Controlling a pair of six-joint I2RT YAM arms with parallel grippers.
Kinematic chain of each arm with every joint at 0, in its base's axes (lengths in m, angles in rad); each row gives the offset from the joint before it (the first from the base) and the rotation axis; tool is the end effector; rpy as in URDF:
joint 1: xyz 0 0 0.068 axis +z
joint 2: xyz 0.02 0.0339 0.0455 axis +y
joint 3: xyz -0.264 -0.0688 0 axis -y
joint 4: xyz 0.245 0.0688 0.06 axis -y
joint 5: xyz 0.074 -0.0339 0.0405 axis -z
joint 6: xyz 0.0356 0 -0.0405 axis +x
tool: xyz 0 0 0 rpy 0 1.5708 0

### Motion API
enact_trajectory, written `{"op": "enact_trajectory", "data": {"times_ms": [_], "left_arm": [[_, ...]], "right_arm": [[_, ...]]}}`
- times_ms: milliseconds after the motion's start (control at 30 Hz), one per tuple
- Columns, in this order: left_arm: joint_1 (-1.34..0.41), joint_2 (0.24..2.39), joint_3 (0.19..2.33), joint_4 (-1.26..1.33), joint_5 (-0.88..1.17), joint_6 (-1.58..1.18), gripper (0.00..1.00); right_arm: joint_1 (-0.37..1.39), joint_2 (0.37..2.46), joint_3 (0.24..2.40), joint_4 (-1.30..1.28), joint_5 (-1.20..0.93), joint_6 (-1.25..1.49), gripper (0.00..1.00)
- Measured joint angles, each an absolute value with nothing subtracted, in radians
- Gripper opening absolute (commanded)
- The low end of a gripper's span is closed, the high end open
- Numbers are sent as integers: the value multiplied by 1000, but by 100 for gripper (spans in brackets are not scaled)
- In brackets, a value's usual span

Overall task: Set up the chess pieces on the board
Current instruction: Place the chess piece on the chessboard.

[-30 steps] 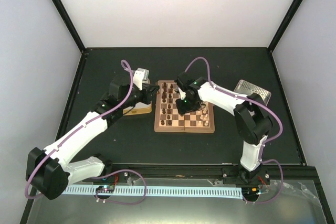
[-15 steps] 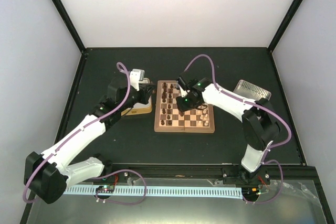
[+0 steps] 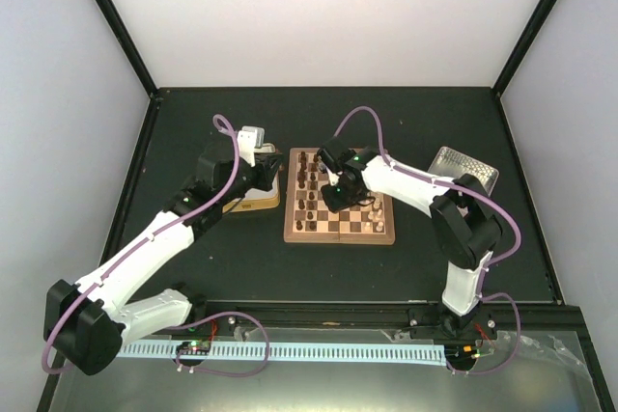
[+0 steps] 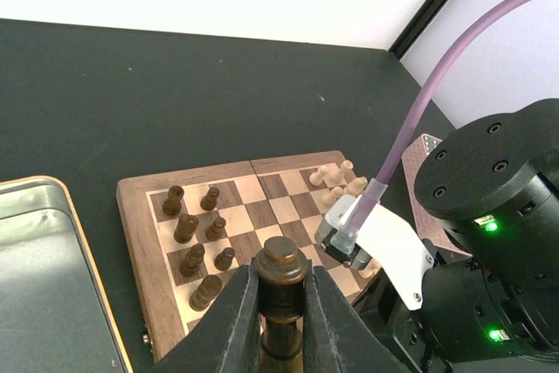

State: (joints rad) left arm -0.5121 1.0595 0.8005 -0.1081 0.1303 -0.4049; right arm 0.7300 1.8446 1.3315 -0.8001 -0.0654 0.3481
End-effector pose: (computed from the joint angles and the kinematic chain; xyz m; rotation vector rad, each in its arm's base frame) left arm 0.2113 -0.1241 0.2998 0.1971 1.9965 -0.7266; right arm 0.2683 0.2433 0.1938 -0.5704 2.8853 0.2781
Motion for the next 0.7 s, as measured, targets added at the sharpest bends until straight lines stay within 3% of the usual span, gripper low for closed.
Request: {"op": "enact_trajectory", "data": {"times_ms": [367,700], "left_arm": [[-512,1018,793,-129,52,-418,4],[-512,902,740,-157,-157,-484,4]], "right_arm": [[776,1801,1359,-796,-44,337,5],[876,1800,1453,-775,-45,313,7]]}}
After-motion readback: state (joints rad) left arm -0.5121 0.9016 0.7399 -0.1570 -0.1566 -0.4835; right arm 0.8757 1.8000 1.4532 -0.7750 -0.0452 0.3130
